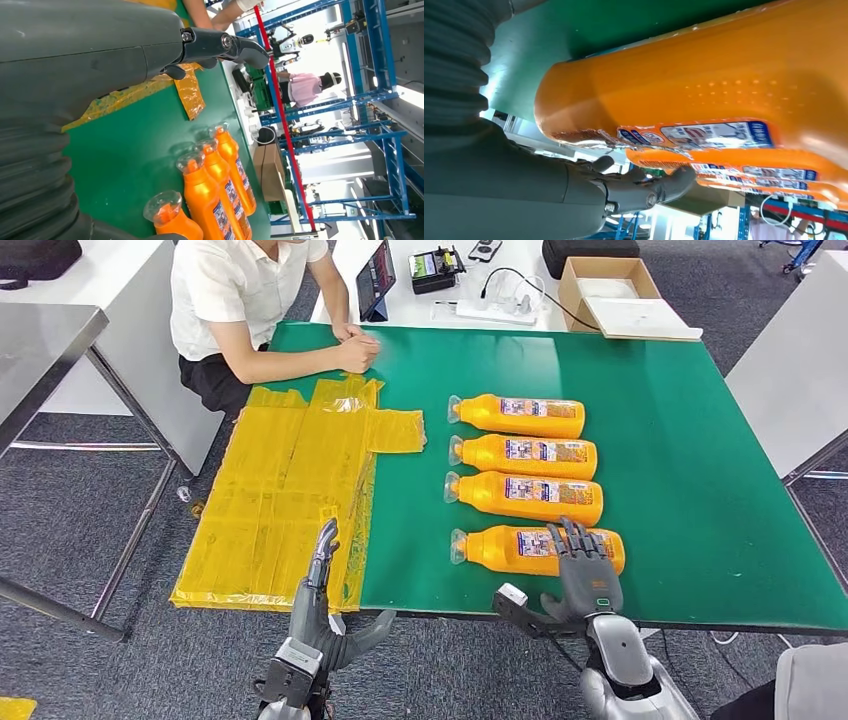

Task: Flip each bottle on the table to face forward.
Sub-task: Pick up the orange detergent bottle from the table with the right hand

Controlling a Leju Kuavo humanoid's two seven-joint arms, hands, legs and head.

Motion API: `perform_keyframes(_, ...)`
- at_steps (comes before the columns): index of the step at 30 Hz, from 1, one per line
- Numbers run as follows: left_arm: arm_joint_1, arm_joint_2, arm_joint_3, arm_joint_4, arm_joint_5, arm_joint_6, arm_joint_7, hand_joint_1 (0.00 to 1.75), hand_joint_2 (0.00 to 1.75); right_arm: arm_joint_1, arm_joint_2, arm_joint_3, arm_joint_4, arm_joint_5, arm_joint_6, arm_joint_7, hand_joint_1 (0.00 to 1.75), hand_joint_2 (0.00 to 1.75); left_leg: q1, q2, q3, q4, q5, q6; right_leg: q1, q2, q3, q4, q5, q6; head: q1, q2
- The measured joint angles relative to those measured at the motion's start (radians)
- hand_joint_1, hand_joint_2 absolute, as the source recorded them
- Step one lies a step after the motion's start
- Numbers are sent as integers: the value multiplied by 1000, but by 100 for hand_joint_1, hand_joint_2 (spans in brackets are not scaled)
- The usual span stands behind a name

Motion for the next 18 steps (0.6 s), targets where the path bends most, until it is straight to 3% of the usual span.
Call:
perform_keyframes(10,-6,0,-5,1,1,-21,0,0,175,-74,-12,-35,131,-17,-67,8,0,175,0,0,1,0,0,0,0,0,1,0,0,0,0,0)
perform_keyframes(18,-8,0,-8,1,-14,-43,17,0,175,-92,-11,-55,146,-4,-75,6,0,175,0,0,0,0,0,0,0,0,1,0,0,0,0,0)
